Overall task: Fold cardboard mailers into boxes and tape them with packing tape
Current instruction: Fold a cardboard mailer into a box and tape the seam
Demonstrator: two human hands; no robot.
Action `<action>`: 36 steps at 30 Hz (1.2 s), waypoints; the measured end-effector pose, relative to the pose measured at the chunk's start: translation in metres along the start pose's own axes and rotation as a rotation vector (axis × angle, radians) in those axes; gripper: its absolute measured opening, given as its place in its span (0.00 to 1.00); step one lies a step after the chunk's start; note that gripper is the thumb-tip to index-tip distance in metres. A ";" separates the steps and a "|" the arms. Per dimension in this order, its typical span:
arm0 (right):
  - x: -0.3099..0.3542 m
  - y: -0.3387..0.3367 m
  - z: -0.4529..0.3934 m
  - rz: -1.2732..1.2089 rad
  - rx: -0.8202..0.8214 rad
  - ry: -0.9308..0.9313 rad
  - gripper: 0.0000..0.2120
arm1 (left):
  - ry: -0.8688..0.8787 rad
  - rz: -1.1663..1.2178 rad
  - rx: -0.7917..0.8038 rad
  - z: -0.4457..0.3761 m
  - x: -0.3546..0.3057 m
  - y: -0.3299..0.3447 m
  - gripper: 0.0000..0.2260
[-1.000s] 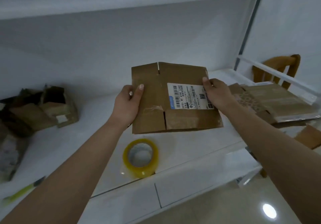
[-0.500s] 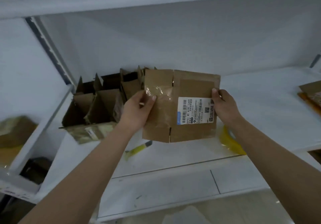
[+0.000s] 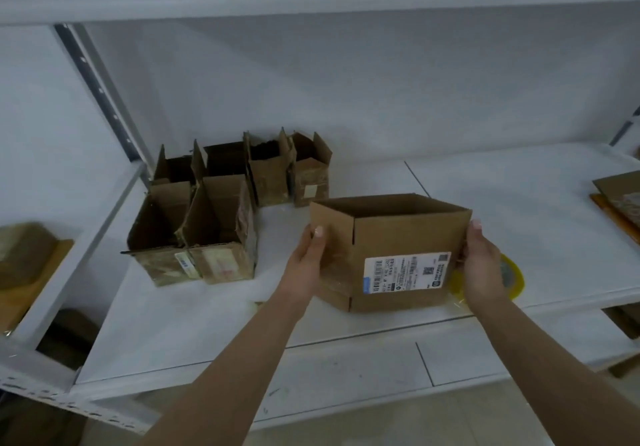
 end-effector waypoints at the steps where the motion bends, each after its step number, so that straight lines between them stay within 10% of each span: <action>1: -0.002 -0.001 0.001 -0.040 0.010 0.047 0.21 | -0.029 0.071 0.003 -0.001 0.000 0.002 0.26; 11: -0.006 0.008 0.016 -0.364 0.398 0.260 0.18 | 0.056 0.114 0.123 -0.014 0.002 0.007 0.23; 36: 0.013 0.011 0.017 -0.458 0.468 0.206 0.18 | 0.127 0.169 0.306 -0.023 0.009 0.012 0.16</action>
Point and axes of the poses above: each hand's wrist, its own z-axis away from the middle knuckle, its own y-axis out of the palm, x = y × z, the point moved 1 cm from there along -z, towards the middle knuckle, and after that the axes turned 4 degrees about -y, right-handed, at the moved point
